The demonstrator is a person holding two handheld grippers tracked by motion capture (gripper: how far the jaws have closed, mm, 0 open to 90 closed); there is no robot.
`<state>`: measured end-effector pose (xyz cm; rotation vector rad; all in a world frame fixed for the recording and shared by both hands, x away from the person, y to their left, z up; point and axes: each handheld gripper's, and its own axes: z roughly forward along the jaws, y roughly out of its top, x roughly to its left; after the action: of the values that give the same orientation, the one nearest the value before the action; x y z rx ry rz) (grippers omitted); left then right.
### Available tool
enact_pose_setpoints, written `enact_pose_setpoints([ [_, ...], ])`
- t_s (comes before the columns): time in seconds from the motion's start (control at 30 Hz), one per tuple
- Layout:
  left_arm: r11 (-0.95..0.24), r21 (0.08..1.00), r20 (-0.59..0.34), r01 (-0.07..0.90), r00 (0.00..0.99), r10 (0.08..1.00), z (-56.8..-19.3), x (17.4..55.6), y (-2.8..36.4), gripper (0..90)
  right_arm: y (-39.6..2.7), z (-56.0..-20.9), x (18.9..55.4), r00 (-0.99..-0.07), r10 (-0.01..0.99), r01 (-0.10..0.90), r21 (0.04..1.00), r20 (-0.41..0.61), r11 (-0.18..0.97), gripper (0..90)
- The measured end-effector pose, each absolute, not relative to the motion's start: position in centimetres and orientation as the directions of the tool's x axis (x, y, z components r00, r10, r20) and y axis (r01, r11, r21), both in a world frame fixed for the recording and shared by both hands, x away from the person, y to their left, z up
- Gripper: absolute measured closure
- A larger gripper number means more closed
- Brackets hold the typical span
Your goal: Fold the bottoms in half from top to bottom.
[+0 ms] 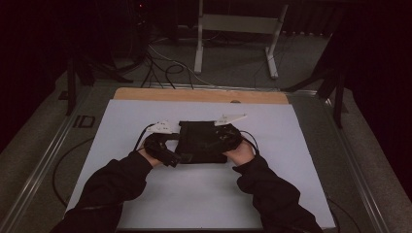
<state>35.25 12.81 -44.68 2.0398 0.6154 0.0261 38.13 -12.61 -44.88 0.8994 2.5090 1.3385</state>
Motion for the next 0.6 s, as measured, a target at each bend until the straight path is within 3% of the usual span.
enact_pose_setpoints([
  [0.6,-0.450,0.807,-0.195,0.382,0.892,0.407,-46.0,32.0,12.9,0.0,-13.1,-46.5,34.7,-0.848,0.514,0.402,0.792,0.132,0.460,10.9],
])
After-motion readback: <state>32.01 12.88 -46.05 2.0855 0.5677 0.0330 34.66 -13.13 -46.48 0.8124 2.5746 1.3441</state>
